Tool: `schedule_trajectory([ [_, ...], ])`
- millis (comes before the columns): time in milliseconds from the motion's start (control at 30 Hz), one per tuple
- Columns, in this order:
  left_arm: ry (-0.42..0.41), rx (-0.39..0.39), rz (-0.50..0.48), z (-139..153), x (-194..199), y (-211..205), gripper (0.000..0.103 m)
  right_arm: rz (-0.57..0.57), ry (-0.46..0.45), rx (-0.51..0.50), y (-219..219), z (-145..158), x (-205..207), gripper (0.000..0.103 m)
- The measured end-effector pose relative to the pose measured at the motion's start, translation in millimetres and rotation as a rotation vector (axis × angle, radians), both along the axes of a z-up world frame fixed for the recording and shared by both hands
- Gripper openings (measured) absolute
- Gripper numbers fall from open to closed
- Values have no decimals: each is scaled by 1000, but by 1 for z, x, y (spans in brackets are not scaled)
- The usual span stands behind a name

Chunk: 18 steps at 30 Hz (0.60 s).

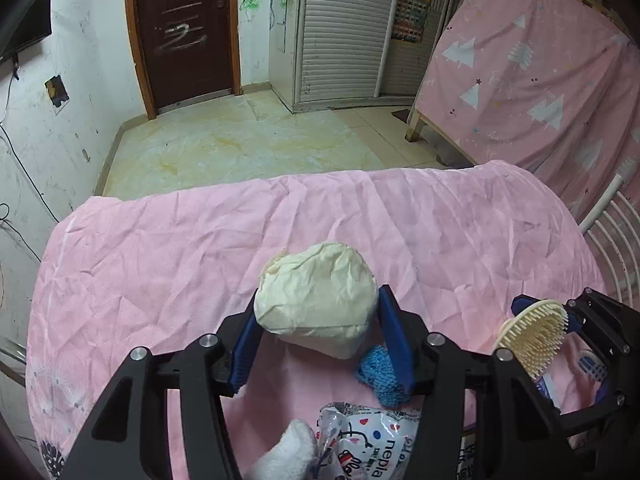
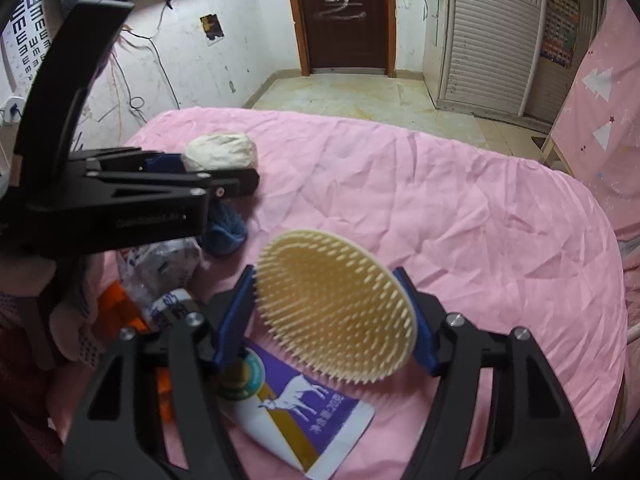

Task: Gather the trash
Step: 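Grasp the white cloth ball with the left gripper while the right grasps the round beige brush, then carry the cloth ball and brush over the yellow bucket and open both grippers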

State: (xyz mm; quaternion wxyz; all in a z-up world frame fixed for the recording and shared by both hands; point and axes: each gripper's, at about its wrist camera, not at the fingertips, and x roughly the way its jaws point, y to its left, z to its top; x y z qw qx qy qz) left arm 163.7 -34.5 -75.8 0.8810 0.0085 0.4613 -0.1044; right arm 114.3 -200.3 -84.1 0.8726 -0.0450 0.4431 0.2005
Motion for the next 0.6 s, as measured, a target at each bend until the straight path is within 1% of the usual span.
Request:
schedule_trajectory([
  [200, -33, 0, 12, 7, -9, -2, 43, -20, -35, 27, -8, 9, -8, 64],
  [367, -77, 10, 15, 26, -22, -6, 43, -42, -68, 48, -23, 22, -18, 65],
  [600, -137, 32, -17, 56, -45, -29, 43, -83, -110, 92, -50, 39, -34, 65],
])
